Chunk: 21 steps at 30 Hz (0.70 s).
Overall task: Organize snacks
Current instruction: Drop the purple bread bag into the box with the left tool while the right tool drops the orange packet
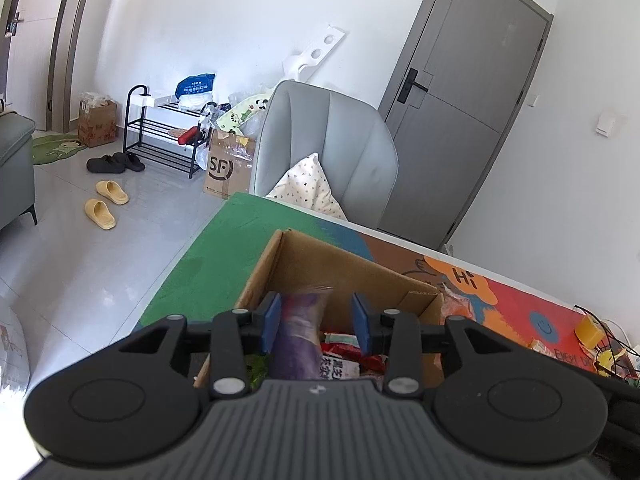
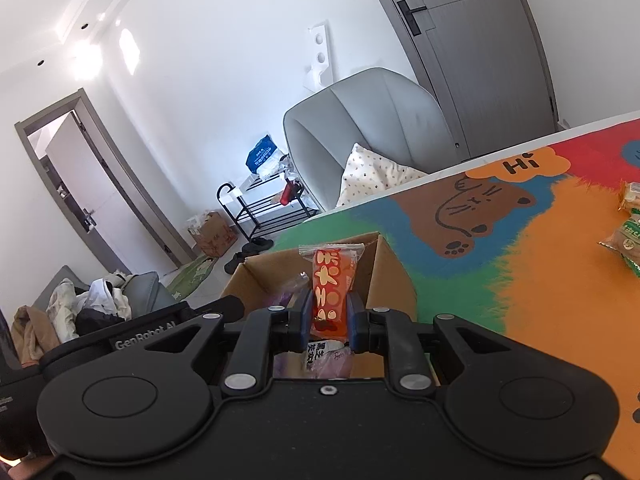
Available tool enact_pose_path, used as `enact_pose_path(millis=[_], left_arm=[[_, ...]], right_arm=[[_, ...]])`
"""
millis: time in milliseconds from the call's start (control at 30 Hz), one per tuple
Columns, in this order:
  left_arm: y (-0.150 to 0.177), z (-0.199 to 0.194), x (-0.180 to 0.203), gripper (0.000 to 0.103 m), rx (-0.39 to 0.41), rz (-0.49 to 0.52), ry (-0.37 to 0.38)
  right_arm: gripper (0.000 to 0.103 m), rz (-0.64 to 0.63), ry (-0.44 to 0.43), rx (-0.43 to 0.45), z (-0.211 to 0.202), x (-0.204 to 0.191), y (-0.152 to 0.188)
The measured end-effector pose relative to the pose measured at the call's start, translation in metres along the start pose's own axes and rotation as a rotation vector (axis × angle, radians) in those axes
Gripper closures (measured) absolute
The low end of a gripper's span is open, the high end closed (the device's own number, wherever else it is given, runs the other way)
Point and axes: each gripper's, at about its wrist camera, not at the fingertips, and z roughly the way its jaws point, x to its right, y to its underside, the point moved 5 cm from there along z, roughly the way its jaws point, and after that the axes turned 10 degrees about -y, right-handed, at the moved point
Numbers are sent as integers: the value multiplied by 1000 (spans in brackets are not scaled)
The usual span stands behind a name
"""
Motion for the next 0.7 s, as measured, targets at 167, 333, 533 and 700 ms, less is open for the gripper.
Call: enact_pose_path(millis=[167,333,533,700], left_arm=[[-5,-9,-12,51,28,-20,-16],[-7,-13,-21,40,40,-39,-47],[-3,-16,-14,17,51,-35,-61],[5,-19,1,7,56,-15,-59]], right_arm=[[84,5,-22,-11,15,-4,-3],[77,14,-60,-25,29,-10,-6],[69,52,-32,11,5,5,-5],[59,55,10,47,-19,19,-6]])
